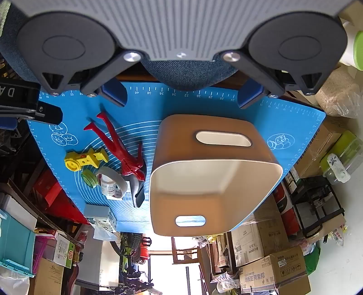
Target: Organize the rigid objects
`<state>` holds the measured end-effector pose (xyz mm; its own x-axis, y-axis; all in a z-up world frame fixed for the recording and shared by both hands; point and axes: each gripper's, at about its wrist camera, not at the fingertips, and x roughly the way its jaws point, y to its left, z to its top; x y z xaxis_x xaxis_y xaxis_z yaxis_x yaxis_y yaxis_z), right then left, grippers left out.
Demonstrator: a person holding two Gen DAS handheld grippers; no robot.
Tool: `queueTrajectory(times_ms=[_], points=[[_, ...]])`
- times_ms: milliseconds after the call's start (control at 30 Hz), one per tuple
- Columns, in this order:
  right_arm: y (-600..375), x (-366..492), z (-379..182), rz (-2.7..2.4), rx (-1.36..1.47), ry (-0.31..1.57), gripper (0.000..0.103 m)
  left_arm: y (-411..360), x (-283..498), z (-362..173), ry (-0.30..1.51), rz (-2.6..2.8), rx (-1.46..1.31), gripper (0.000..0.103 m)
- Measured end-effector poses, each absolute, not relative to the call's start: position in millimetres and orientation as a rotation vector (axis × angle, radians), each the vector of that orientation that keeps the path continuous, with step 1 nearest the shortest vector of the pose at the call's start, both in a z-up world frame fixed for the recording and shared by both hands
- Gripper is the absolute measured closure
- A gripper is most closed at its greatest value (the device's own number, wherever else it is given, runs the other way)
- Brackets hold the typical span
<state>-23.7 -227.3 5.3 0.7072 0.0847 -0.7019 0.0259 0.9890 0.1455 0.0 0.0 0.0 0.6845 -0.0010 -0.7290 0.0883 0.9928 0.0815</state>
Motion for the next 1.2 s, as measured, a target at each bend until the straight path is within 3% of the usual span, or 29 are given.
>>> queueTrajectory(times_ms=[1200], points=[[-229.2,-22.7,3.4,0.035,0.156,0.793,0.003,0.1,0.1,0.1,0.814,-0.052,0.107,0.001]])
